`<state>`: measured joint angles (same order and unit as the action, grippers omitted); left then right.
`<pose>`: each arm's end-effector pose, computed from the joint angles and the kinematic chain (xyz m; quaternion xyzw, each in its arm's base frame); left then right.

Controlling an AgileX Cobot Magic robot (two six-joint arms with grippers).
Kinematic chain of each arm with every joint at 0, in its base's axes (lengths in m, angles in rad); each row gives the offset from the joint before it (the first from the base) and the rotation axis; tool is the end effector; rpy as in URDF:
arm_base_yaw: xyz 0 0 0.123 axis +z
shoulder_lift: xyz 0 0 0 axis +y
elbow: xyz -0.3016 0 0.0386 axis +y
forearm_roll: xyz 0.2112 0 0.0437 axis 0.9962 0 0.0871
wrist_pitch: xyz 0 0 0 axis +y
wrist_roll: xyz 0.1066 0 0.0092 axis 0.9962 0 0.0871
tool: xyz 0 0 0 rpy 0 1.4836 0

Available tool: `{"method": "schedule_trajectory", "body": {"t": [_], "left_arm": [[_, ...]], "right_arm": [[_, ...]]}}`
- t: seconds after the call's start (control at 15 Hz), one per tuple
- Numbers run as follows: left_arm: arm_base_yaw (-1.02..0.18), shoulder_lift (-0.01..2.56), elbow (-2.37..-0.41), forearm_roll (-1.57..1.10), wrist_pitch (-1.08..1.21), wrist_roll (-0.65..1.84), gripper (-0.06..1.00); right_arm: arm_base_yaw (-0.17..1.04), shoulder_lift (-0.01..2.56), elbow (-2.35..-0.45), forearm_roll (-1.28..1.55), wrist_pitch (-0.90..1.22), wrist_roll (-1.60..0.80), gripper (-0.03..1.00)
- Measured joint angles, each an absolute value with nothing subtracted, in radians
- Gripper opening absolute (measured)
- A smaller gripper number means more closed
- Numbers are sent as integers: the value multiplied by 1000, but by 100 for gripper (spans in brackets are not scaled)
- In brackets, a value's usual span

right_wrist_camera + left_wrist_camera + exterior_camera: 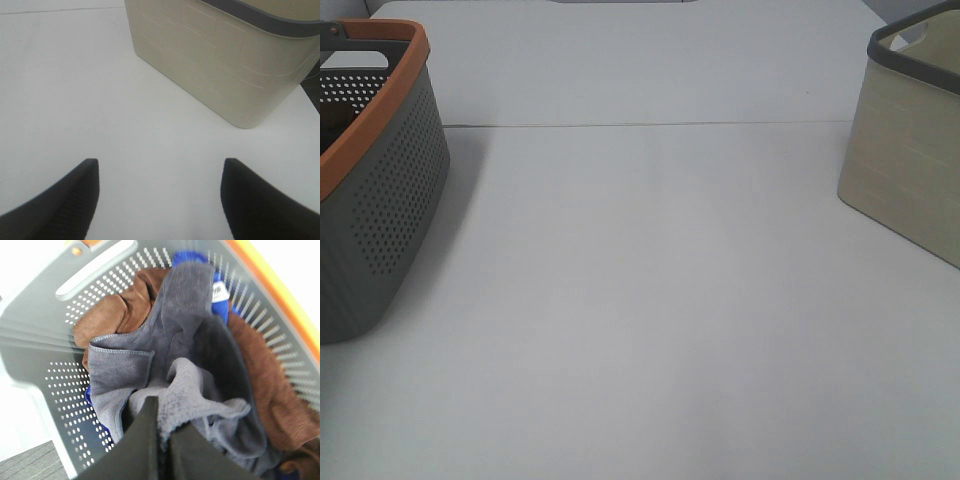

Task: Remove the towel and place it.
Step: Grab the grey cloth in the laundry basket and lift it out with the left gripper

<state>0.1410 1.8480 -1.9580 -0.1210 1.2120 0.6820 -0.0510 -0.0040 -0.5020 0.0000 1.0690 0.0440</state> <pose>0.3789 0.0416 0.3789 0.2518 0.9262 0.0543 0.2752 -0.0431 0.0022 0.2519 0.0405 0.8529 -0.0018 0.5205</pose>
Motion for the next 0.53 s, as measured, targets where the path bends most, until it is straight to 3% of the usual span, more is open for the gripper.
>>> {"method": "schedule_trajectory", "body": {"t": [0.53], "left_arm": [[141,1572,-1958,-145,1216,639,0]], "right_arm": [[-51,-4,-502,0,1069,44,61]]}}
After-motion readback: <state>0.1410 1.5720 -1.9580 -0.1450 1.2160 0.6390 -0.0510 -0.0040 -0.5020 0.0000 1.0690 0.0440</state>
